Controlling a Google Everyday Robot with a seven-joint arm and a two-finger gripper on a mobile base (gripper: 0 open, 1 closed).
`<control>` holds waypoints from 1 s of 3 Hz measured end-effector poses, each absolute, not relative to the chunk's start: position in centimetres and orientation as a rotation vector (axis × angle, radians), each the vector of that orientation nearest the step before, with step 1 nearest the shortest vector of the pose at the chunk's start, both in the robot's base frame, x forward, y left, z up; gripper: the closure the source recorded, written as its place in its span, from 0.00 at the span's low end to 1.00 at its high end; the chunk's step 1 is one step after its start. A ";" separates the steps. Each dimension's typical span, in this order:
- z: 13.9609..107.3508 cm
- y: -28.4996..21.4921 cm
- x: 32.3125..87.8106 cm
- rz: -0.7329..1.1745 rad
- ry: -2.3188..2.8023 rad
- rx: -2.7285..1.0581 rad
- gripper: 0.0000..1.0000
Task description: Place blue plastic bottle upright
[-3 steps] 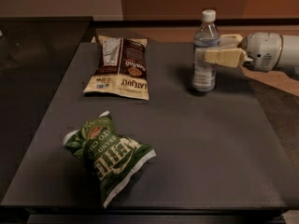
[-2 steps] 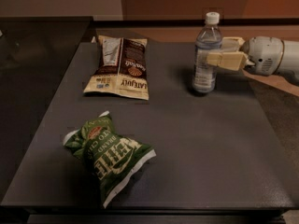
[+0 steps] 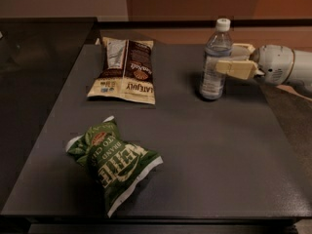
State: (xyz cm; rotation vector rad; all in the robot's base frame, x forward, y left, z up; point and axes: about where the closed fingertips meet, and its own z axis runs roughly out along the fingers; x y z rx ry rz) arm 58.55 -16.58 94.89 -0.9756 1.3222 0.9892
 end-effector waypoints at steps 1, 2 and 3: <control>94.3 -16.6 58.6 0.996 1.315 -0.975 0.12; 93.4 -16.7 58.6 1.000 1.359 -0.978 0.00; 93.5 -16.7 58.6 1.000 1.359 -0.978 0.00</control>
Offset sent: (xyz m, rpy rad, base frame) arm 0.0010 -0.0099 -0.0264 -0.0475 0.0763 -0.0161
